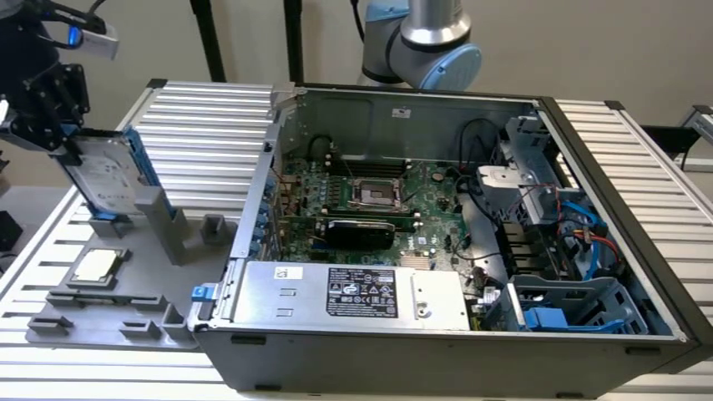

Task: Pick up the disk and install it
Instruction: 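Pick up the disk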

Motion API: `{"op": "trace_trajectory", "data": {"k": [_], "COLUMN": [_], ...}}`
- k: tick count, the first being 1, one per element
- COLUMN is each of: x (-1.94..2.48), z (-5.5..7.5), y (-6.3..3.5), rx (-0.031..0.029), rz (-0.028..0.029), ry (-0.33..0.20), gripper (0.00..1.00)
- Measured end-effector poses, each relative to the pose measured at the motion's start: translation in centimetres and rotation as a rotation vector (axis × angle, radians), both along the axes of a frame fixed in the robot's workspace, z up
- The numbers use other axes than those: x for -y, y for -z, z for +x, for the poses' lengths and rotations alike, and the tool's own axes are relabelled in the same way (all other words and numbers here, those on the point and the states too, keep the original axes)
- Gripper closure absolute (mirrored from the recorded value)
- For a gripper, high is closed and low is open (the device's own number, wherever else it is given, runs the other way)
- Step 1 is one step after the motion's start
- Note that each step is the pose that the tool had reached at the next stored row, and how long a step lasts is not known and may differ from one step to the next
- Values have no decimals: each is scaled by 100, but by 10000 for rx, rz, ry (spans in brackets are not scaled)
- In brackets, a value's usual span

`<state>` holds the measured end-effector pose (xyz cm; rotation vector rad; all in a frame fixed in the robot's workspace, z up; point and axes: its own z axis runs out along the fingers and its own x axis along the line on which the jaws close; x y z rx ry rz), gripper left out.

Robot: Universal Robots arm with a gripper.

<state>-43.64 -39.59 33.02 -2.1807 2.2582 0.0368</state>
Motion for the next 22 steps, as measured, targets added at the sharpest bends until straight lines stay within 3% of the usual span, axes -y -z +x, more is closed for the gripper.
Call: {"op": "trace_trajectory", "data": {"k": [11, 17, 22], "x": [0, 0, 5], "z": [74, 312, 540], "y": [-497, -751, -963], "rx": [0, -1, -4], "rz": [0, 28, 92], "ry": [0, 0, 0], "gripper": [68, 68, 68]}}
